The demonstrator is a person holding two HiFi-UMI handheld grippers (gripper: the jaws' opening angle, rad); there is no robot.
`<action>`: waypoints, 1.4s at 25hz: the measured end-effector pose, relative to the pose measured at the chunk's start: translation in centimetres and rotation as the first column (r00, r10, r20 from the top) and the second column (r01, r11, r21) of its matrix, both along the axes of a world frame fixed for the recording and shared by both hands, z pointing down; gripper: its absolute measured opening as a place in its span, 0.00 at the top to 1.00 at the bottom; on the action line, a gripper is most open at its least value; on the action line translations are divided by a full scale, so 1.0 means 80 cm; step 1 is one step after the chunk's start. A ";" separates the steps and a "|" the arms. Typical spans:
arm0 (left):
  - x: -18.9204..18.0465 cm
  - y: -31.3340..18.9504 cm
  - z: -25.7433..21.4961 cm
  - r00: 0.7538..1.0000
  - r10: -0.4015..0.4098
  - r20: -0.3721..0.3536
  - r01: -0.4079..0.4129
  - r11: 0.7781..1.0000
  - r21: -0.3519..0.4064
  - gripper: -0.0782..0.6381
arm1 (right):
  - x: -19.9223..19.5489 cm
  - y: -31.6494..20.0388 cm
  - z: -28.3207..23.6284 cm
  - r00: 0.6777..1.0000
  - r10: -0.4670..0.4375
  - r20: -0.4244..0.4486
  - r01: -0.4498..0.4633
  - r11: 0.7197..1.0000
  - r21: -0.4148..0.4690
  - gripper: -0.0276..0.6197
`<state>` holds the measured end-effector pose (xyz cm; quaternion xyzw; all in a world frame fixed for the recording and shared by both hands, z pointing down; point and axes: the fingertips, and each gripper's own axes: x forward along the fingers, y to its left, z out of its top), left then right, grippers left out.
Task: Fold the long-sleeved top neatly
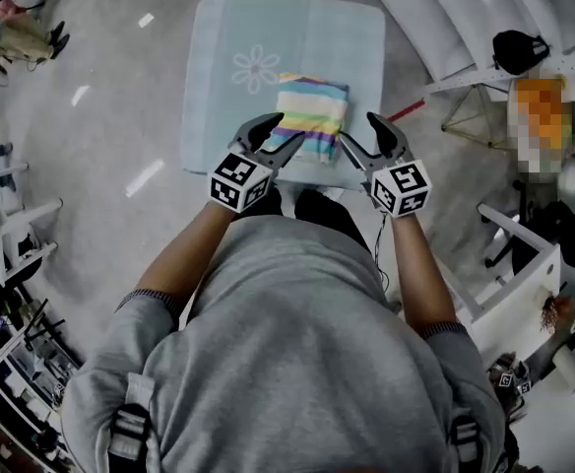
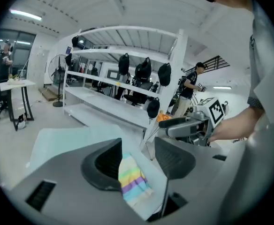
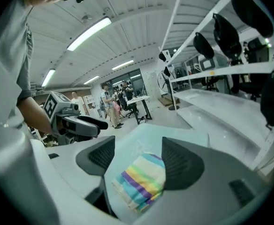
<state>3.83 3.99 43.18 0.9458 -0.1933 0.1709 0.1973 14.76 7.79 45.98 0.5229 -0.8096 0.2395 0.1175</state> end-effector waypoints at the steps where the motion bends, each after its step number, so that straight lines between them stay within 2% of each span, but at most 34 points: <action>1: -0.007 -0.004 -0.017 1.000 0.014 -0.015 -0.014 1.000 0.023 0.57 | -0.010 0.001 -0.018 1.000 0.001 -0.009 -0.001 1.000 0.019 0.46; 6: -0.026 -0.016 -0.093 0.986 0.133 -0.099 -0.118 0.982 0.146 0.69 | -0.058 0.011 -0.099 0.999 0.048 -0.002 -0.048 0.994 0.103 0.53; 8: -0.031 -0.020 -0.120 0.974 0.167 -0.151 -0.140 0.975 0.173 0.76 | -0.075 0.014 -0.125 0.997 0.076 0.019 -0.077 0.989 0.129 0.56; 10: -0.038 -0.022 -0.146 0.960 0.194 -0.201 -0.155 0.969 0.194 0.79 | -0.093 0.015 -0.146 0.995 0.097 0.029 -0.100 0.983 0.156 0.60; 13: -0.051 -0.022 -0.175 0.940 0.236 -0.247 -0.183 0.958 0.221 0.83 | -0.113 0.016 -0.172 0.992 0.128 0.016 -0.129 0.968 0.218 0.66; 14: -0.056 -0.023 -0.183 0.935 0.248 -0.255 -0.190 0.955 0.229 0.85 | -0.119 0.017 -0.181 0.990 0.143 0.013 -0.142 0.960 0.243 0.71; 15: -0.061 -0.024 -0.188 0.930 0.259 -0.260 -0.199 0.951 0.235 0.85 | -0.123 0.018 -0.189 0.987 0.161 0.014 -0.159 0.951 0.266 0.77; 23: -0.089 -0.024 -0.219 0.901 0.348 -0.257 -0.262 0.912 0.316 0.87 | -0.135 0.024 -0.225 0.959 0.283 0.009 -0.268 0.896 0.353 0.94; 28: -0.100 -0.021 -0.227 0.891 0.371 -0.260 -0.276 0.900 0.339 0.87 | -0.151 0.028 -0.238 0.953 0.303 -0.006 -0.278 0.880 0.385 0.95; 35: -0.102 -0.008 -0.225 0.883 0.403 -0.241 -0.311 0.887 0.342 0.87 | -0.155 0.036 -0.234 0.937 0.341 -0.067 -0.293 0.879 0.376 0.95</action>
